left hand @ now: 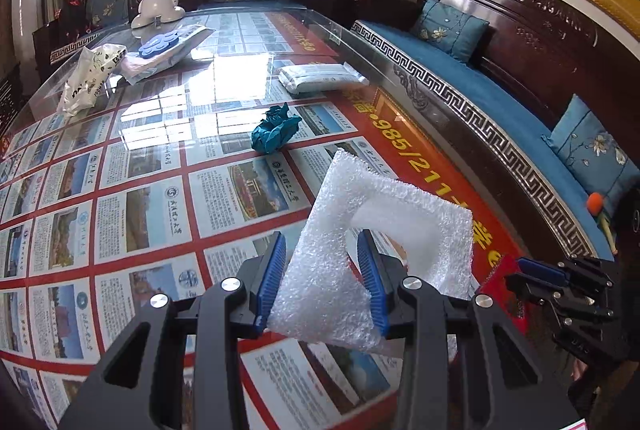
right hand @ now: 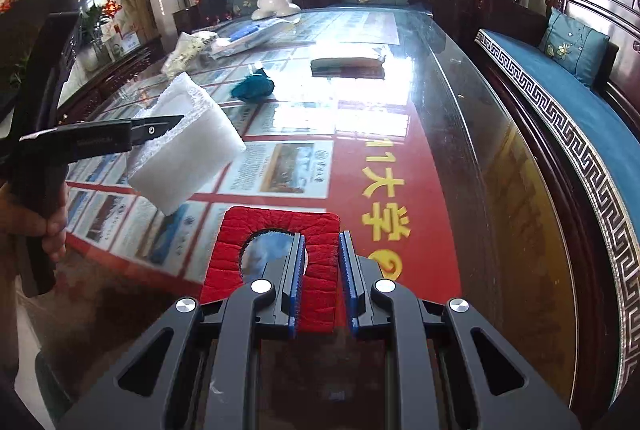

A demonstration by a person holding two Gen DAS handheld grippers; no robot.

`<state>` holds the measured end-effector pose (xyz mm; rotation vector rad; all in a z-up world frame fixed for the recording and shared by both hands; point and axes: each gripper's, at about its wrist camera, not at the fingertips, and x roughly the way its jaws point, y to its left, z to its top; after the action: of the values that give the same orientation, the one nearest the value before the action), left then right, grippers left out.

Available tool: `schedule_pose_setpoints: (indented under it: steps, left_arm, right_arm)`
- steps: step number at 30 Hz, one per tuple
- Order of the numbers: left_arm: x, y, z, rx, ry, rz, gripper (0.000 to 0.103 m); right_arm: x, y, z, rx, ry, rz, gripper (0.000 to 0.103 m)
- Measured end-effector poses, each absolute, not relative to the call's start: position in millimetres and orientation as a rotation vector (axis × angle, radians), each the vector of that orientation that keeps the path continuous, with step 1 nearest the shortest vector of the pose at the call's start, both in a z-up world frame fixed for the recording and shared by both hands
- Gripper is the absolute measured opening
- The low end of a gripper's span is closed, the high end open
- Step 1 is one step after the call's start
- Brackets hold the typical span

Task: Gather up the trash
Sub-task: 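Lift the white foam block and red ring and carry them over the bucket, then open both grippers to drop the foam block and ring into the bucket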

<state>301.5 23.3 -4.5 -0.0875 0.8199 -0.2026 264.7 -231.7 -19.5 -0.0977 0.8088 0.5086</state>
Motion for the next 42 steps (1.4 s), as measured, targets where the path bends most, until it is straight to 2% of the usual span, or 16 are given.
schedule_pose_setpoints:
  steps: [6,13,19,23,31,32,33,34,35,42]
  left_arm:
    - [212.2,13.0,10.5,-0.017,0.791,-0.253,0.039]
    - [95.9,13.7,2.0,-0.006,0.798,-0.27,0.039]
    - [5.8,7.3,-32.0,-0.011,0.888,-0.304,0.039]
    - [-38.9,-1.4,-71.4,-0.004,0.973,-0.318,0.039]
    - [-73.0,-10.5,-167.0,-0.013,1.166,-0.27,0.039]
    - [-75.5,-11.4,-176.8,-0.016,1.189,-0.267,0.041]
    - [-78.8,-12.8,-183.4,-0.015,1.203,-0.268,0.046]
    - [-80.8,-14.8,-187.9,-0.007,1.214,-0.273,0.058]
    - [-82.7,-16.6,-190.9,0.007,1.22,-0.271,0.062]
    - [-85.5,-22.2,-173.2,0.034,1.174,-0.28,0.062]
  right_arm:
    - [194.5,-228.6,-4.7,-0.106,0.782,0.587,0.017]
    - [98.1,-224.6,-2.6,-0.134,0.789,0.651,0.017]
    - [15.9,-225.5,-25.1,-0.187,0.875,0.729,0.017]
    - [-25.2,-221.3,-63.5,-0.249,0.964,0.729,0.017]
    - [-47.2,-222.2,-162.0,-0.181,1.204,0.706,0.019]
    - [-47.2,-221.8,-170.6,-0.183,1.226,0.694,0.02]
    - [-47.5,-220.1,-176.5,-0.189,1.249,0.694,0.025]
    - [-49.0,-218.9,-180.4,-0.195,1.257,0.688,0.029]
    - [-49.7,-217.7,-181.2,-0.202,1.258,0.683,0.029]
    - [-65.1,-216.9,-162.9,-0.243,1.179,0.709,0.031]
